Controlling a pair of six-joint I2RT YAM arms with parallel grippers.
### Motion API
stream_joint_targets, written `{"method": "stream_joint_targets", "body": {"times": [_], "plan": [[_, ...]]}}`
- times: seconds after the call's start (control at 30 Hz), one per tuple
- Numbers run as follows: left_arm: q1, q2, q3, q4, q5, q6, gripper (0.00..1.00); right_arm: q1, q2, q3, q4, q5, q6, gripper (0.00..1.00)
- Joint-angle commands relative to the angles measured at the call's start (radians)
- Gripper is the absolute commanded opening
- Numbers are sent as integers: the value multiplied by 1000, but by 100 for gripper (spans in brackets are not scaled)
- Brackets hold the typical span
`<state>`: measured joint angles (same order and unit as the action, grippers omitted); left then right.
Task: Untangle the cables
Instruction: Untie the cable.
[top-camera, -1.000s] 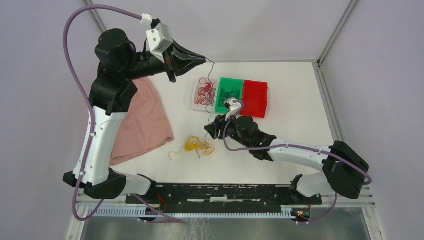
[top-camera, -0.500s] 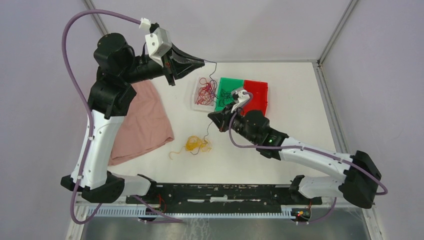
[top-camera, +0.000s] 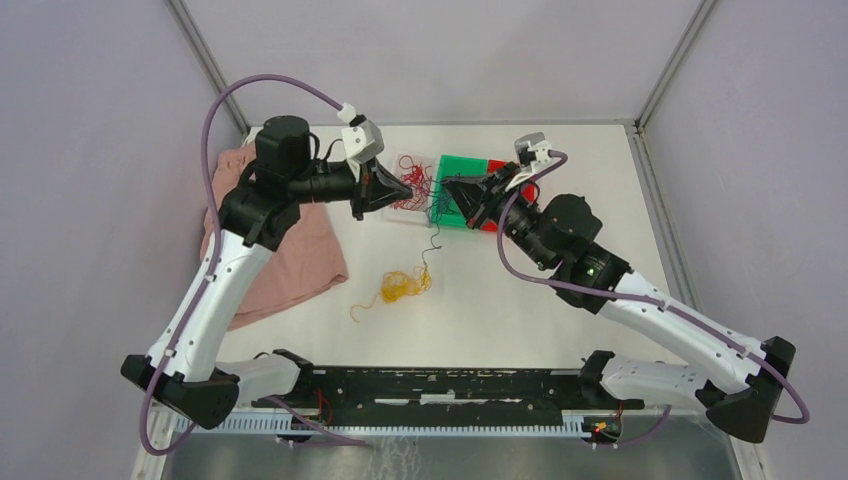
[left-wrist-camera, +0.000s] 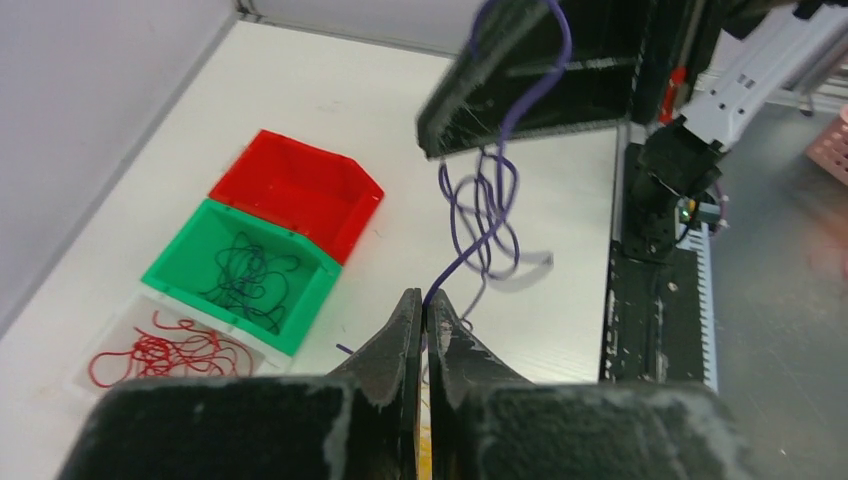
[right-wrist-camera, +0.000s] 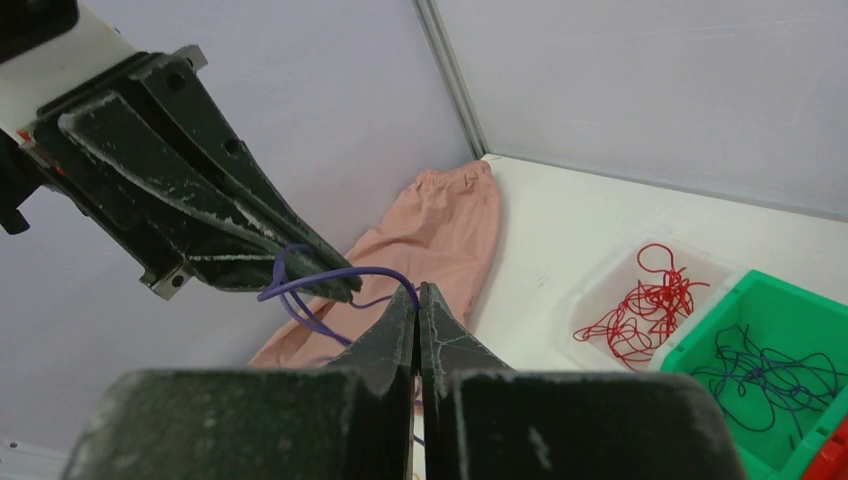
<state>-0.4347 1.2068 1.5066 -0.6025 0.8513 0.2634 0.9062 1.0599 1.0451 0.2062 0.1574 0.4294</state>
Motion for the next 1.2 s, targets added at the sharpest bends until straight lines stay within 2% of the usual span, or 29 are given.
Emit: {"method": "stream_joint_targets", "body": {"times": [0.0,0.13,0.27,0.3,0.4,0.47,0.73,1.17], "plan": [[-5,-56,-70,22,136,-4,6,-15,7,85,-14,-46,25,0],[-5,-87,-212,171,152,-121,7,-16,23,99,26,-99,85,0],[-6,-101,-325,355,168,-265,12,-16,65,119,49,-158,145,1],[-8,-100,-342,388,182,-295,15,-16,73,122,55,-168,158,1],[-19,-94,-373,428,204,-324,35,-16,85,120,73,-179,184,1],[-21,-93,-391,444,199,-329,40,-16,91,122,85,-191,195,1],[-35,-84,-463,571,206,-431,46,-16,128,154,117,-236,241,1],[-39,-54,-491,660,150,-519,46,-13,149,138,181,-282,322,1]]}}
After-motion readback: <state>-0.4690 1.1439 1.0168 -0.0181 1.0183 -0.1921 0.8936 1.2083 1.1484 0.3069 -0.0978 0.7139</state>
